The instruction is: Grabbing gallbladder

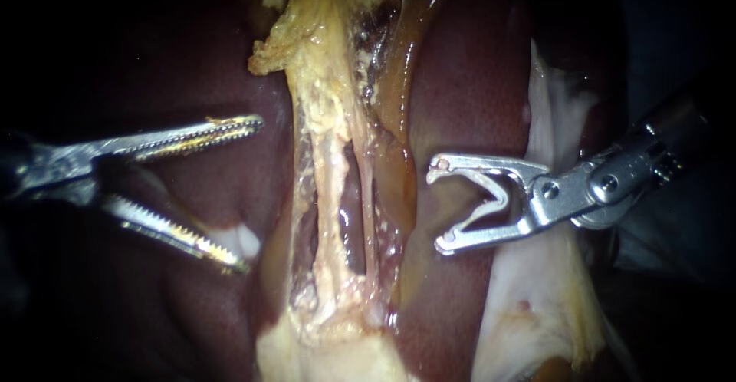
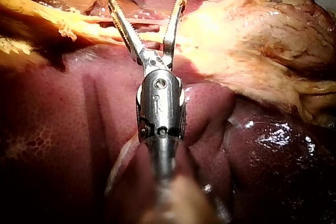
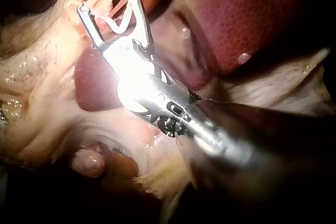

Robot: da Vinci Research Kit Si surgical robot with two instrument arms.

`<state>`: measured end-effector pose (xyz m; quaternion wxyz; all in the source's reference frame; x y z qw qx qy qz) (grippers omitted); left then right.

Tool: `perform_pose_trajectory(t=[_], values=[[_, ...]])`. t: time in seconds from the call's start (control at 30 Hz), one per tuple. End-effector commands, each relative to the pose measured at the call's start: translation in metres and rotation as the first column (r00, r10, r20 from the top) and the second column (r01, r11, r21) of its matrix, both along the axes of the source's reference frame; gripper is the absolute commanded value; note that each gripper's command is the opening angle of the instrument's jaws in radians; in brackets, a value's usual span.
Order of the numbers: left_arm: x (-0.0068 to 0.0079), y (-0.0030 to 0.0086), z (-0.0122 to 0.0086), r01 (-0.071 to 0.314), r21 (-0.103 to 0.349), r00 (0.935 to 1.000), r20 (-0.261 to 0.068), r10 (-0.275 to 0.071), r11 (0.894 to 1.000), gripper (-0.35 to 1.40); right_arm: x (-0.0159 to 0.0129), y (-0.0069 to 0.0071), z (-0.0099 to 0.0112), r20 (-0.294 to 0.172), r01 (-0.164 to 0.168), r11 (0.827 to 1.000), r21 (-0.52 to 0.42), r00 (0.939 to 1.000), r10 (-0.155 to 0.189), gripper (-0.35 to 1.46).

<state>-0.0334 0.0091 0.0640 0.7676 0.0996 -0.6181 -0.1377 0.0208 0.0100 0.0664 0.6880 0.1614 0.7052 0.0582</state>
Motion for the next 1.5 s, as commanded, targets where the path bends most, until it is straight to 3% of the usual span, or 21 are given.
perform_pose_trajectory(t=[0.03, 0.1, 0.17, 0.23, 0.4, 0.5, 0.63, 0.73, 0.97, 1.27, 1.5], values=[[0.0000, 0.0000, 0.0000, 0.000, 0.000, 1.0000, 0.000, 0.000, 1.000, 0.84, 0.0000, 0.0000, 0.0000, 0.000, 0.000, 1.000, 0.000, 1.0000, 0.000, 0.57], [0.0000, 0.0001, 0.0000, 0.005, 0.011, 1.0000, -0.001, -0.005, 1.000, 0.83, 0.0000, 0.0000, 0.0000, 0.000, 0.000, 1.000, 0.000, 1.0000, 0.000, 0.57], [0.0001, 0.0005, -0.0002, 0.037, 0.026, 0.9992, -0.018, -0.037, 0.999, 0.81, 0.0000, 0.0000, 0.0000, 0.000, 0.000, 1.000, 0.000, 1.0000, 0.000, 0.57], [0.0000, 0.0015, -0.0004, 0.089, 0.040, 0.9952, -0.046, -0.087, 0.995, 0.81, 0.0000, 0.0000, 0.0000, 0.000, 0.000, 1.000, 0.000, 1.0000, 0.000, 0.57], [0.0000, 0.0044, -0.0006, 0.151, 0.063, 0.9874, -0.059, -0.147, 0.987, 0.81, 0.0001, 0.0000, 0.0000, 0.000, 0.000, 1.000, 0.000, 1.0000, 0.000, 0.57], [0.0001, 0.0065, -0.0009, 0.213, 0.065, 0.9748, -0.083, -0.207, 0.975, 0.81, 0.0001, -0.0001, 0.0000, -0.001, 0.000, 1.000, 0.000, 1.0000, 0.000, 0.57], [0.0001, 0.0089, -0.0011, 0.269, 0.072, 0.9596, -0.105, -0.261, 0.960, 0.81, 0.0001, -0.0001, 0.0000, -0.001, 0.000, 1.000, 0.000, 1.0000, 0.000, 0.57], [-0.0006, 0.0098, -0.0007, 0.293, 0.072, 0.9514, -0.120, -0.284, 0.953, 0.79, 0.0001, -0.0001, 0.0000, -0.001, 0.000, 1.000, 0.000, 1.0000, 0.000, 0.57], [-0.0017, 0.0108, 0.0012, 0.308, 0.081, 0.9464, -0.127, -0.297, 0.948, 0.79, 0.0001, -0.0001, 0.0000, -0.001, 0.000, 1.000, 0.000, 1.0000, 0.000, 0.57], [-0.0022, 0.0102, 0.0034, 0.345, 0.215, 0.9367, -0.140, -0.321, 0.914, 0.69, 0.0001, -0.0001, 0.0000, -0.001, 0.000, 1.000, 0.000, 1.0000, 0.000, 0.57], [-0.0026, 0.0098, 0.0044, 0.357, 0.280, 0.9324, -0.163, -0.323, 0.891, 0.59, 0.0001, -0.0001, -0.0001, -0.001, 0.000, 1.000, 0.000, 1.0000, 0.000, 0.57]])
